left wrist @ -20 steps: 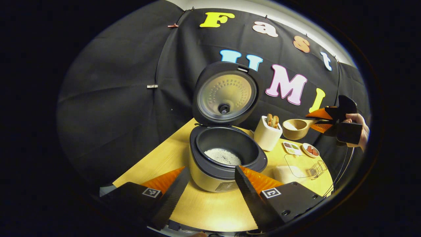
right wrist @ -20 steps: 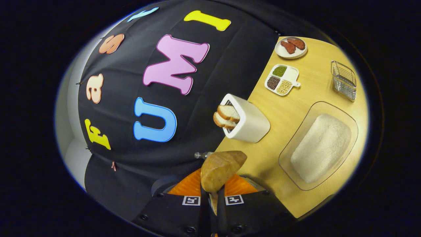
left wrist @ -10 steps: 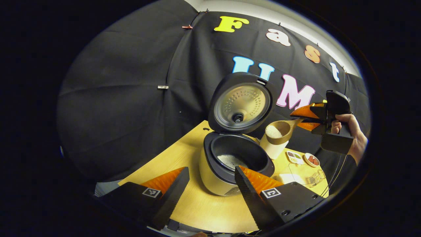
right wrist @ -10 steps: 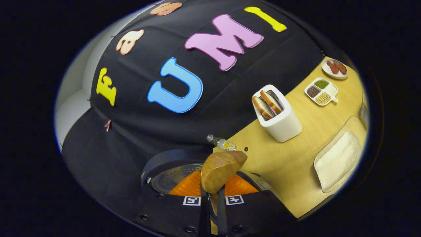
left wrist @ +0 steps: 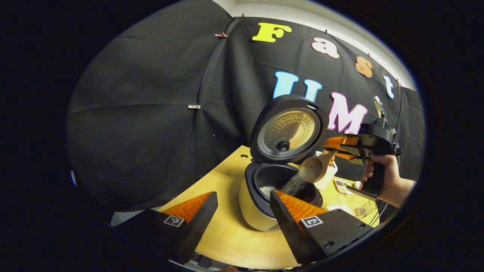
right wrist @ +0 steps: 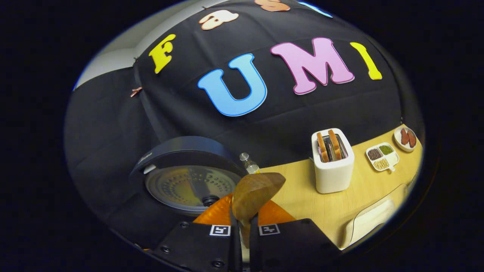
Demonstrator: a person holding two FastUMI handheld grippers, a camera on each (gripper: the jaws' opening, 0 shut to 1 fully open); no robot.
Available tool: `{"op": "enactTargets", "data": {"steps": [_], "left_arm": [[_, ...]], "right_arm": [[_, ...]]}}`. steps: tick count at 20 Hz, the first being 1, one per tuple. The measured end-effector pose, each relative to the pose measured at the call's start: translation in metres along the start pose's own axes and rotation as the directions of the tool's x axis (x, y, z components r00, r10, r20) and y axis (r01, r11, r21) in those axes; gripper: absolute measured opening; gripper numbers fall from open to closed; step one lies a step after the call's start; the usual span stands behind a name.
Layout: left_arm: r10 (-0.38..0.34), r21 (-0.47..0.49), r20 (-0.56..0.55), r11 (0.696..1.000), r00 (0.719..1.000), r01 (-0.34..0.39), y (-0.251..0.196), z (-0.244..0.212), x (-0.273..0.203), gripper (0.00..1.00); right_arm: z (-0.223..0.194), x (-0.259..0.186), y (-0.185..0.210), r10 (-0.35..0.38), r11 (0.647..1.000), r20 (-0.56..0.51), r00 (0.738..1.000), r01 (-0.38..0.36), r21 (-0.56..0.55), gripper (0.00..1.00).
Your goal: Close the left gripper, press the button to open the rice cooker; take a wooden spoon from the chopstick holder with the right hand, scoop a spoonful of rice and pour it into the rice cooker, then put the wooden spoon back into the chopstick holder.
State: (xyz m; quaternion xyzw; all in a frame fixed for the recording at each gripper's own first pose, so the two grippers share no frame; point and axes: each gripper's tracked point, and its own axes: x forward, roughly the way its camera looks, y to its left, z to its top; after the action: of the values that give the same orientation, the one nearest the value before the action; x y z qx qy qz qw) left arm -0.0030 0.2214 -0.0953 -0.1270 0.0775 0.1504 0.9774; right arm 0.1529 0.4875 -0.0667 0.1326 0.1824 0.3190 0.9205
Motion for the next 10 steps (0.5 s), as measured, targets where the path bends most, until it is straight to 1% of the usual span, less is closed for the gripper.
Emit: {"op": "enactTargets", "data": {"steps": [2, 5, 8, 10], "left_arm": [[0.002, -0.014, -0.015, 1.0, 1.0, -0.003, 0.006, -0.004, -0.001, 0.96], [0.024, -0.03, -0.021, 0.999, 1.0, -0.024, 0.015, -0.008, -0.004, 0.96], [0.033, -0.034, -0.024, 0.999, 0.999, -0.033, 0.017, -0.009, -0.004, 0.96], [0.029, -0.028, -0.021, 0.999, 0.999, -0.029, 0.015, -0.007, -0.005, 0.96]], "right_arm": [[-0.007, 0.005, 0.009, 0.028, 0.998, 0.009, 1.0, -0.027, -0.062, 0.12], [-0.028, 0.008, 0.023, 0.066, 0.984, -0.017, 0.998, -0.067, -0.167, 0.12], [-0.037, 0.006, 0.04, 0.125, 0.946, -0.013, 0.992, -0.123, -0.301, 0.12], [-0.037, 0.001, 0.055, 0.187, 0.921, 0.012, 0.982, -0.171, -0.351, 0.12]]}}
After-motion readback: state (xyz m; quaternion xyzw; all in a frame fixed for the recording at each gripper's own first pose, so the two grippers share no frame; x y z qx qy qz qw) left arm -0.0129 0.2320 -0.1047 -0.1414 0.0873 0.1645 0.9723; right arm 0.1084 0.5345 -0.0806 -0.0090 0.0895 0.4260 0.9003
